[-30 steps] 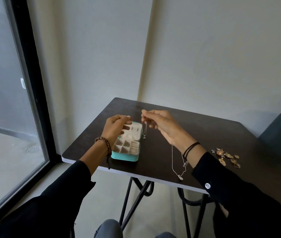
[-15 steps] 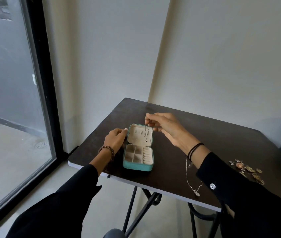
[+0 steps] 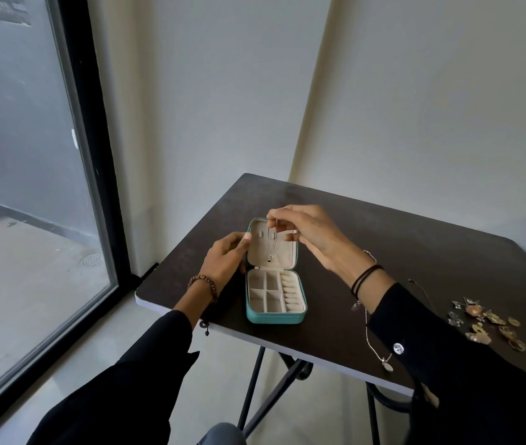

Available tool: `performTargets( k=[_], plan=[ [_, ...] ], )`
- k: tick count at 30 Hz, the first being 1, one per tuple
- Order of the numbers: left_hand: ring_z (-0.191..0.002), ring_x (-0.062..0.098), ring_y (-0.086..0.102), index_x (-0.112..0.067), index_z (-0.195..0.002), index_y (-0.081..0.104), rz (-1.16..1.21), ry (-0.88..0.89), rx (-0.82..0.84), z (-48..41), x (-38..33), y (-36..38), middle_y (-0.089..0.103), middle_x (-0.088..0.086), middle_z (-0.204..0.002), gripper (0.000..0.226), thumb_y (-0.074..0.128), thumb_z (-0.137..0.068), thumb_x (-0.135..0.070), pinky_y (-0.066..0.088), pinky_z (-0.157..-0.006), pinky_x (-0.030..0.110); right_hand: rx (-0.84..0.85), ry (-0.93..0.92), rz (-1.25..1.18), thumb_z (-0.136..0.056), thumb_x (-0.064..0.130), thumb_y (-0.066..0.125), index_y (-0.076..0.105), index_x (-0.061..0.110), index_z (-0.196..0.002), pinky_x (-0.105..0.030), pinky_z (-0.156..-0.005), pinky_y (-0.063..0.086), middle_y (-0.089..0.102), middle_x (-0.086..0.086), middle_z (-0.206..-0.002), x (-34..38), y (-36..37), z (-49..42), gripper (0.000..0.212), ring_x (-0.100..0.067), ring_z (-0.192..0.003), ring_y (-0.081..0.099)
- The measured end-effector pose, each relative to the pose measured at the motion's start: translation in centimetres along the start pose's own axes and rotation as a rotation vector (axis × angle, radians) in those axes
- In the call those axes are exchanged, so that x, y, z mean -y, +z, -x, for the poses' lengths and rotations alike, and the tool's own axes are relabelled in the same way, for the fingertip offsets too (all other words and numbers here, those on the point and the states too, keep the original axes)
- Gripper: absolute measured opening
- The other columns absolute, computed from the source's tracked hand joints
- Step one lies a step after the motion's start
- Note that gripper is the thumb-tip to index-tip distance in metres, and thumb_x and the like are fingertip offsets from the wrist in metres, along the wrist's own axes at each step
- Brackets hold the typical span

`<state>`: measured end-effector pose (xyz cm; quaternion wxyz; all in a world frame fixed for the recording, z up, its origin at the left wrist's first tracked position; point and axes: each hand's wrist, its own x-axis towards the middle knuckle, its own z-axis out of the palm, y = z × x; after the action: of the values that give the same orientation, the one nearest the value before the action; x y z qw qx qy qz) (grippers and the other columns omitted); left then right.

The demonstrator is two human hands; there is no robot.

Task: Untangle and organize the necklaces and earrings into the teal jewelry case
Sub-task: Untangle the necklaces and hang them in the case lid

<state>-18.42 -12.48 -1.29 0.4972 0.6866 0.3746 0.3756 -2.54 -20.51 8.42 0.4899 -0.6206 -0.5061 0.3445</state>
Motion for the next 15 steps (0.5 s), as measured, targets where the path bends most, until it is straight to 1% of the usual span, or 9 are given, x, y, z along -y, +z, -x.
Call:
performTargets(
  k=[2, 5, 8, 12, 15],
  plan=[
    [-0.060, 0.013, 0.059, -0.026, -0.110, 0.065, 0.045, 0.004, 0.003, 0.1, -0.1, 0.0, 0.072, -0.003, -0.095, 0.021, 0.050, -0.102, -0.037, 0.051, -0.062, 0.023, 0.000, -0.014, 0.027, -0.094, 0.029, 0.068, 0.078, 0.011, -0.094, -0.029, -0.082, 0.050, 0.078, -0.003, -0.093, 0.1, 0.2, -0.1, 0.021, -0.010, -0.090, 0.070],
    [-0.057, 0.013, 0.058, -0.020, -0.112, 0.066, 0.108, -0.003, 0.005, 0.3, -0.3, -0.2, 0.073, 0.000, -0.098, 0.024, 0.052, -0.101, -0.037, 0.050, -0.059, 0.021, -0.012, -0.030, 0.049, -0.093, 0.029, 0.068, 0.078, 0.007, -0.097, -0.029, -0.082, 0.051, 0.078, -0.006, -0.096, 0.2, 0.4, -0.2, 0.023, -0.011, -0.090, 0.070],
    [-0.052, 0.011, 0.055, -0.016, -0.115, 0.065, 0.145, 0.000, 0.003, 0.5, -0.6, -0.2, 0.071, 0.000, -0.096, 0.026, 0.051, -0.102, -0.034, 0.044, -0.048, 0.014, -0.014, -0.055, 0.046, -0.094, 0.027, 0.068, 0.077, 0.004, -0.096, -0.028, -0.078, 0.050, 0.078, -0.006, -0.094, 0.5, 0.6, -0.3, 0.025, -0.010, -0.088, 0.069],
    [-0.050, 0.011, 0.054, -0.010, -0.116, 0.065, 0.190, -0.008, 0.000, 0.8, -1.2, -0.2, 0.071, 0.005, -0.099, 0.028, 0.052, -0.102, -0.030, 0.041, -0.043, 0.012, -0.017, -0.090, 0.091, -0.095, 0.026, 0.067, 0.077, 0.006, -0.092, -0.024, -0.074, 0.050, 0.077, -0.001, -0.087, 0.7, 0.8, -0.3, 0.023, -0.005, -0.083, 0.068],
    [-0.050, 0.012, 0.053, -0.009, -0.117, 0.065, 0.206, -0.015, -0.003, 0.9, -1.3, -0.3, 0.071, 0.008, -0.103, 0.028, 0.052, -0.102, -0.029, 0.040, -0.042, 0.012, -0.013, -0.106, 0.139, -0.095, 0.026, 0.066, 0.077, 0.005, -0.091, -0.026, -0.077, 0.051, 0.077, -0.005, -0.089, 0.3, 1.0, -0.4, 0.024, -0.007, -0.083, 0.066]
  ],
)
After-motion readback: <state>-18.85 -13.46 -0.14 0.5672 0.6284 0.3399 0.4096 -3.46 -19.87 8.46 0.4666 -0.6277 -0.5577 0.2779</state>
